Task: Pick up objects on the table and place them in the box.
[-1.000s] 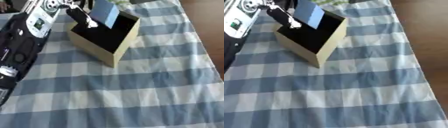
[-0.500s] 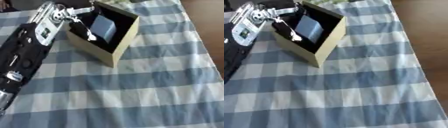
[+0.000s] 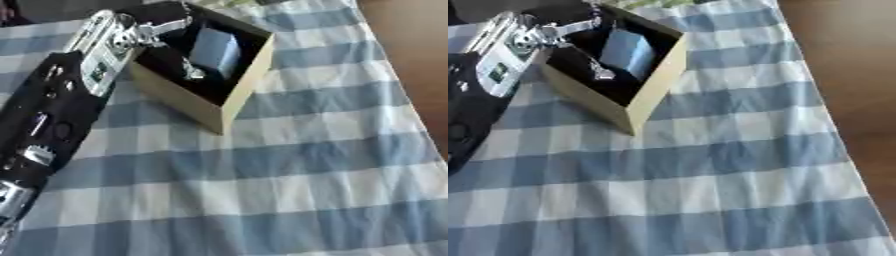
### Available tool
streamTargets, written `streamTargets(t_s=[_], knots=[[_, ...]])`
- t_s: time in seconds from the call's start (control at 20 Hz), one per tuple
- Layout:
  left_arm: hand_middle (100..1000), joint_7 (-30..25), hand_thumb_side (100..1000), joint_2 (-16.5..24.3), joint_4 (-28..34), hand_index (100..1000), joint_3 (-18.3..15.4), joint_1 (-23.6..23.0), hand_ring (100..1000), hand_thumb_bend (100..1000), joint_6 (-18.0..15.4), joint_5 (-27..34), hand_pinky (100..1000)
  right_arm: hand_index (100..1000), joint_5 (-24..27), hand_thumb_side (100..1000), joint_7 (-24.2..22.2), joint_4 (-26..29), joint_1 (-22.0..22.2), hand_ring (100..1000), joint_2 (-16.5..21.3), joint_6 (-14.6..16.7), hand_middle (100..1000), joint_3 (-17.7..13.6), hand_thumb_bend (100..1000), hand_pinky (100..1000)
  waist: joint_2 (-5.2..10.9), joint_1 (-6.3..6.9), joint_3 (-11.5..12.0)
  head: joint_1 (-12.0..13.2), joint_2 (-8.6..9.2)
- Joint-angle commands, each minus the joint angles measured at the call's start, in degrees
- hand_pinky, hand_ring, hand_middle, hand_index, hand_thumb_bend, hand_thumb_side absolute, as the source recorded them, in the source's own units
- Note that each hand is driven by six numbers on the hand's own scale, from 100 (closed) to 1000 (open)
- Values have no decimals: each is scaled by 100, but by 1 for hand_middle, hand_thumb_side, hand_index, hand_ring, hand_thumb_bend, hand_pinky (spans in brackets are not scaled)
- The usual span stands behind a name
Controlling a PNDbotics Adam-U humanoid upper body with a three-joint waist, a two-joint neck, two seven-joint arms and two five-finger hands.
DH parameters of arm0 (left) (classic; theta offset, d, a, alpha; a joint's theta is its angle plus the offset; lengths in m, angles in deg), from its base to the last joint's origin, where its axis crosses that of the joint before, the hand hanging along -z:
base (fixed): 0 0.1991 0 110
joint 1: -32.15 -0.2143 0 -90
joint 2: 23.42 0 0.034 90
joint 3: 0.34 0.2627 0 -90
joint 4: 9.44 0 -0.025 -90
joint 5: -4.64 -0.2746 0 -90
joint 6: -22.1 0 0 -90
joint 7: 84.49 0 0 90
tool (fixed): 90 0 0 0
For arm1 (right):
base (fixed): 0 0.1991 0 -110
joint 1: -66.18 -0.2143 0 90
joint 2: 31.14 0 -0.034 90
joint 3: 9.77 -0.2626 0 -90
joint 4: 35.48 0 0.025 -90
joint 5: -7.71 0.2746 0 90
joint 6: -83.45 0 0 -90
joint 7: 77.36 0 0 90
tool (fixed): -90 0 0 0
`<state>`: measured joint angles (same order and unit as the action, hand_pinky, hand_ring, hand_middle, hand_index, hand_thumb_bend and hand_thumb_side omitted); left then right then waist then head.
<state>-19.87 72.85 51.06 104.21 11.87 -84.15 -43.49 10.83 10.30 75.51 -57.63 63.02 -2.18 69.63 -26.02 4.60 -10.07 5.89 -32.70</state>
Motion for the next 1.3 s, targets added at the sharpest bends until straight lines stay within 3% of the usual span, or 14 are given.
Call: streamTargets(t_s=[0.05,0.35,0.65,1.0,1.3], knots=[[834,66,646,88,71,891,-96,117,755,559,-17,9,578,824,17,901,0,118,-39,684,72,-22,610,-54,100,729,204,-26,13,-7,-24],[835,-78,650,133,254,892,-129,146,755,528,-16,296,576,823,-3,896,-3,134,-3,679,50,-33,611,-53,100,730,299,-34,37,-23,-87],[813,-160,575,264,711,870,-204,175,728,365,136,809,548,823,-31,890,23,152,75,681,25,-49,612,-56,100,731,454,-65,134,-85,-228],[809,-210,544,638,1933,863,-311,-32,712,268,568,1865,535,823,-93,879,39,165,136,683,17,-45,614,-22,100,733,692,-149,382,-211,-458],[802,1,470,1076,3178,853,-530,-520,707,232,1105,2876,536,822,-145,868,35,162,117,686,-2,-10,617,37,100,735,862,-241,578,-280,-591]])
